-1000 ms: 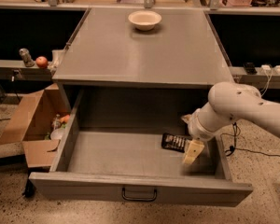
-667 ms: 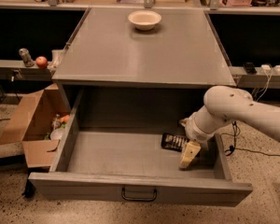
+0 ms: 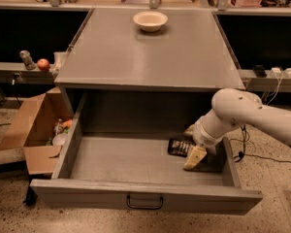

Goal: Pick rxbar chocolate from top drawer and place on counter

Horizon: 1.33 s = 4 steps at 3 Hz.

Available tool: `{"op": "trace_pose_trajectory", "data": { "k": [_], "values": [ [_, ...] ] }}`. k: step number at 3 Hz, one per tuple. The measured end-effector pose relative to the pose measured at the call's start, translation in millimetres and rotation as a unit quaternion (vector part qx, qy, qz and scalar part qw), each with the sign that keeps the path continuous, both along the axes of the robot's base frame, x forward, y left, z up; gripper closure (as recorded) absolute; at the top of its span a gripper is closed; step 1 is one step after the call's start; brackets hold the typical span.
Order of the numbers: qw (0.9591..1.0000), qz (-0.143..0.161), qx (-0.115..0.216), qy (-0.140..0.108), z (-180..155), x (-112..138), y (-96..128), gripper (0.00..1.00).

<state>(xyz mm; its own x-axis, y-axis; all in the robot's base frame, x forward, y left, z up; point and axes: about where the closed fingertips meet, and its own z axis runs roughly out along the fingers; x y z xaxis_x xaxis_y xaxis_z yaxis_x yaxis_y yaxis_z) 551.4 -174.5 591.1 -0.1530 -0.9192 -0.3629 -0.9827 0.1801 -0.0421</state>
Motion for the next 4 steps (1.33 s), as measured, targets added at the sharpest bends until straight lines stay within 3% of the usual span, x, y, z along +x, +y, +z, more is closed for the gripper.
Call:
{"op": "trace_pose_trajectory", "data": {
  "k": [2,3,4],
  "values": [
    [1.0,0.001,0.005,-0.005,19.0,-1.2,-0.4,1.0],
    [0.9962,0.007,0.063,-0.06,73.6,-16.9,-6.4,1.0],
    [0.9835,0.012,0.124,-0.132,157.3,-33.6,-26.7,1.0]
  ]
}}
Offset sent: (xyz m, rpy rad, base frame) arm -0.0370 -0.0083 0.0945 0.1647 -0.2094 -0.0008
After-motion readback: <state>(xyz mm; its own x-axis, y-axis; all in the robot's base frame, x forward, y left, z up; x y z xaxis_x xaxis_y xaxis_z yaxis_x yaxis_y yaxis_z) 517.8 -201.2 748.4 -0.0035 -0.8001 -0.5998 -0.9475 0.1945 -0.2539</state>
